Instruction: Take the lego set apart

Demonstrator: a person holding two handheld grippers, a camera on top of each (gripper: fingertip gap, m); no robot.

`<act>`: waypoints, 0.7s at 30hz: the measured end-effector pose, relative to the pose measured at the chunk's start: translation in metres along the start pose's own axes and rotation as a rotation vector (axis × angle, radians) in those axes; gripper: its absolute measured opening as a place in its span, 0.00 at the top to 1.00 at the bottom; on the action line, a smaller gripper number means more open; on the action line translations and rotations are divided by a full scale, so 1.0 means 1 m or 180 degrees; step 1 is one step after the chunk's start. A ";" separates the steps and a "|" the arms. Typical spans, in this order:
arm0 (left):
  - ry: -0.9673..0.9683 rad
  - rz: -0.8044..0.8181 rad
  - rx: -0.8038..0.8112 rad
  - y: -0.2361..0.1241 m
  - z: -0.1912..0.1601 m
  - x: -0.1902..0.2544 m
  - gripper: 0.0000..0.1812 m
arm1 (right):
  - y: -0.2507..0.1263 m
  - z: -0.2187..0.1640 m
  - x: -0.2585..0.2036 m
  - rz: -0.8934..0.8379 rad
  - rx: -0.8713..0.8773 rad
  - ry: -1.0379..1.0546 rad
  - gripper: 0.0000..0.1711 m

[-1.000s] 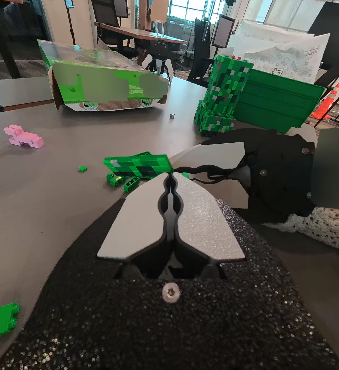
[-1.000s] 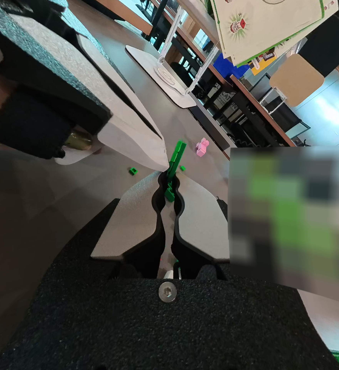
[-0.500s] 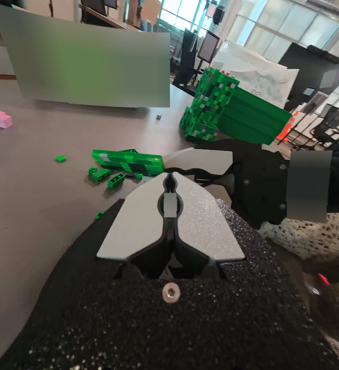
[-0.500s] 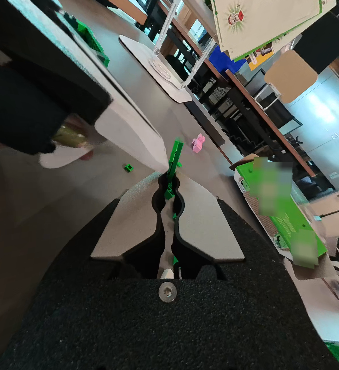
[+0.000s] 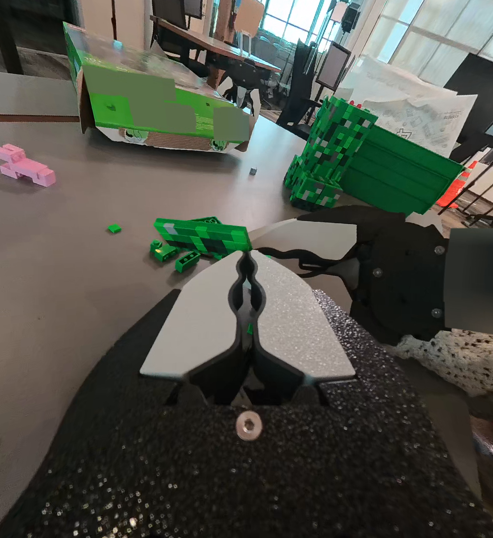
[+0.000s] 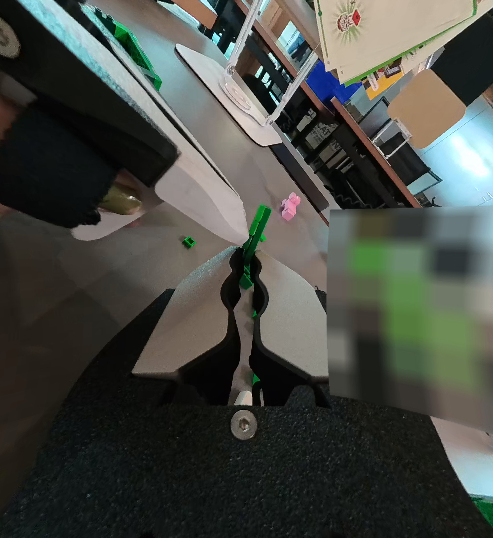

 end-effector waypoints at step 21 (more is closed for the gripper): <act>-0.0447 -0.0138 -0.0049 0.005 -0.004 -0.005 0.71 | 0.000 0.002 0.000 -0.0090 0.0073 -0.0140 0.98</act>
Point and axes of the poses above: each gripper's, where its closed fingertips meet, y out along the fingers, z out of its top, x = y × z across the jaws, the point moved 4 cm from there along -y, back along the fingers, and after that the axes turned 11 degrees about y, right-handed, at the moved point
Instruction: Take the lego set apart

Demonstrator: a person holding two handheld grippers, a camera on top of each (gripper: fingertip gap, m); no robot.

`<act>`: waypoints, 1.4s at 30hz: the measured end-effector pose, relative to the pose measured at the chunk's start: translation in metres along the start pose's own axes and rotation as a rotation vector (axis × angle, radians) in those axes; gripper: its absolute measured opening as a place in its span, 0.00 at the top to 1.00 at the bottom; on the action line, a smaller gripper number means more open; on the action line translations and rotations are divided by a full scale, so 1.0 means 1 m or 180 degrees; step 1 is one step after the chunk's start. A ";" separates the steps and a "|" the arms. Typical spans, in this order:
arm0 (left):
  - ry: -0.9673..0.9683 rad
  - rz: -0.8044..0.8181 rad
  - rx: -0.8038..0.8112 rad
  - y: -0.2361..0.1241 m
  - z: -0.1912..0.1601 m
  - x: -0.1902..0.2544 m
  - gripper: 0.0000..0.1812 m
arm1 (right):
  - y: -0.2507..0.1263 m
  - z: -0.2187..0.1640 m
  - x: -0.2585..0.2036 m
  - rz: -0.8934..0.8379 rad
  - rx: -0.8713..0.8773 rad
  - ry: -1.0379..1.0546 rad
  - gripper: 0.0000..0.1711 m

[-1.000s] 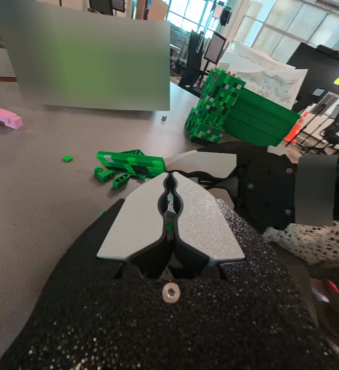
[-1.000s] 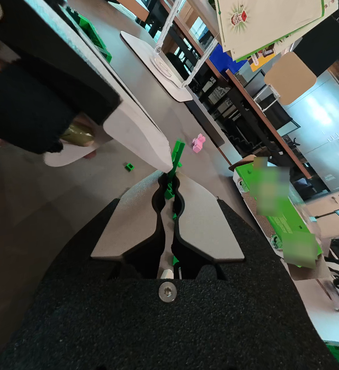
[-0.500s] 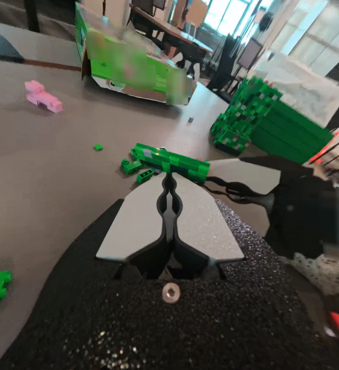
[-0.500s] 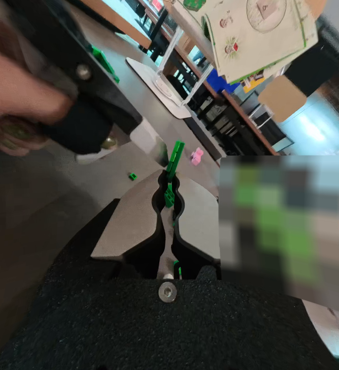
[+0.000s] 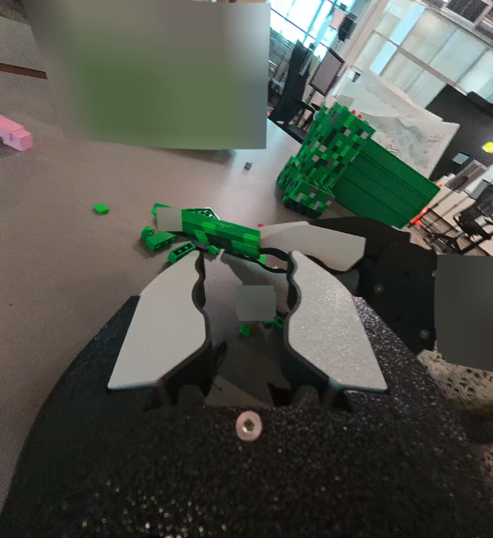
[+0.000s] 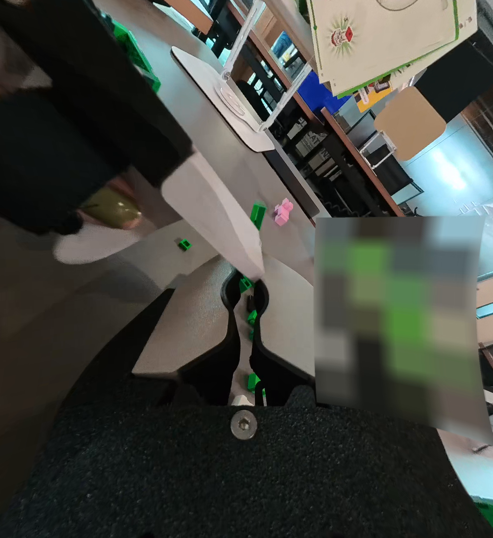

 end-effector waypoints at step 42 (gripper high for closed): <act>0.0342 0.0321 0.0016 -0.004 0.003 -0.004 0.83 | -0.003 0.000 0.000 0.0410 0.0003 0.0445 0.98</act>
Point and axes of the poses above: each gripper's, where its closed fingertips meet, y out along the fingers, z out of its top, x = y × z across the jaws, the point moved 4 cm from there along -y, back along the fingers, and after that the axes turned 11 degrees about y, right-handed, at the moved point
